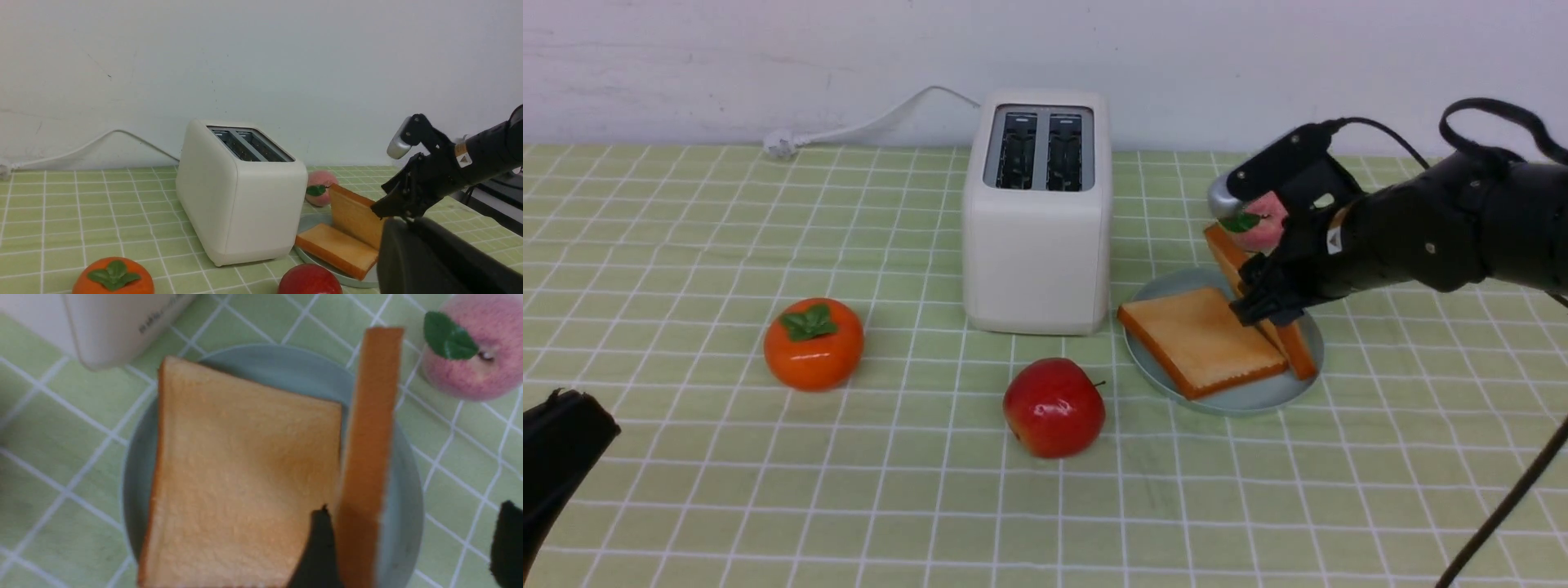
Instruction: Take toasted bread from bread machine on green coffee tablecloth place on plate.
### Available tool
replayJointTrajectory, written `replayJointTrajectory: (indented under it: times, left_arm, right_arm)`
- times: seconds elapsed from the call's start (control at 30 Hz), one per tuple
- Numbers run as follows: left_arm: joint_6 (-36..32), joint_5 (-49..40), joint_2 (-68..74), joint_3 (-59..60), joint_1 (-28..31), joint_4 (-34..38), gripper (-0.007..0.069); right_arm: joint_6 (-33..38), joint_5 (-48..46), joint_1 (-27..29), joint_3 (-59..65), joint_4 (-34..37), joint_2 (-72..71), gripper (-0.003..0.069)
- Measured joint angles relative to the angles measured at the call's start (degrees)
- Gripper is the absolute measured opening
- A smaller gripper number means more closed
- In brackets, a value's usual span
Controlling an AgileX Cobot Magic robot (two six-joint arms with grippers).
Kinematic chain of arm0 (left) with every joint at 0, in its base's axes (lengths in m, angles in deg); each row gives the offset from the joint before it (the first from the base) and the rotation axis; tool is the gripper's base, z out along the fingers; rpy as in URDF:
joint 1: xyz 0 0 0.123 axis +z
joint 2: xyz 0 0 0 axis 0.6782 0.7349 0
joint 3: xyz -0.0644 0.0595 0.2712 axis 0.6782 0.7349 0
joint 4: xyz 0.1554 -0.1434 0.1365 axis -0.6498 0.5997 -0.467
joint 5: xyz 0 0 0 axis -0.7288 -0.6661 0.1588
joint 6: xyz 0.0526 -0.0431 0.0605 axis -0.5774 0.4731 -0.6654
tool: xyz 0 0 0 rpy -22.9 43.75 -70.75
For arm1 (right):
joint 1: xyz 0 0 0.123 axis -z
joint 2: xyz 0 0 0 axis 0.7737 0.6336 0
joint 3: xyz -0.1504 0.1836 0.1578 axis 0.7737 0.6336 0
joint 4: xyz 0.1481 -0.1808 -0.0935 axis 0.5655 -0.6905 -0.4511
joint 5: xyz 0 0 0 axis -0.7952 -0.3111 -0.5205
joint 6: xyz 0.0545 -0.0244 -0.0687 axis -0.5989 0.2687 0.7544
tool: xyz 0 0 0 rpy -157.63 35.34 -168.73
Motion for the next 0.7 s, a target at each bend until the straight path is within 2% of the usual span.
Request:
replayJointTrajectory:
  times: [0.13, 0.23, 0.27, 0.3, 0.4, 0.57, 0.7]
  left_arm:
    - [0.00, -0.76, 0.00, 0.00, 0.00, -0.45, -0.0001]
    - [0.00, -2.44, 0.00, 0.00, 0.00, -0.58, 0.0001]
    - [0.00, -3.73, 0.00, 0.00, 0.00, -0.63, 0.0003]
    - [0.00, -3.88, 0.00, 0.00, 0.00, -0.63, 0.0004]
    - [0.00, -5.36, 0.00, 0.10, 0.00, 2.92, 0.0004]
    - [0.00, -5.38, 0.00, 3.81, 0.00, 14.24, 0.0005]
    - [0.00, -5.45, 0.00, 9.02, 0.00, 17.13, 0.0007]
  right_arm:
    - [-0.57, -4.80, -1.80, 0.00, 2.91, -5.99, 0.0622]
    - [-1.72, -9.88, -3.29, 0.00, 5.35, -11.10, 0.0610]
    - [-2.42, -14.62, -4.34, 0.00, 7.19, -15.25, 0.0573]
    - [-2.63, -15.17, -4.42, 0.00, 7.65, -15.72, 0.0560]
    - [-4.26, -22.43, -5.57, 1.96, 10.68, -24.30, 0.0417]
    - [-6.22, -27.99, -6.12, 10.72, 15.38, -38.07, 0.0145]
    - [-8.75, -28.81, -6.12, 18.30, 18.15, -48.46, 0.0018]
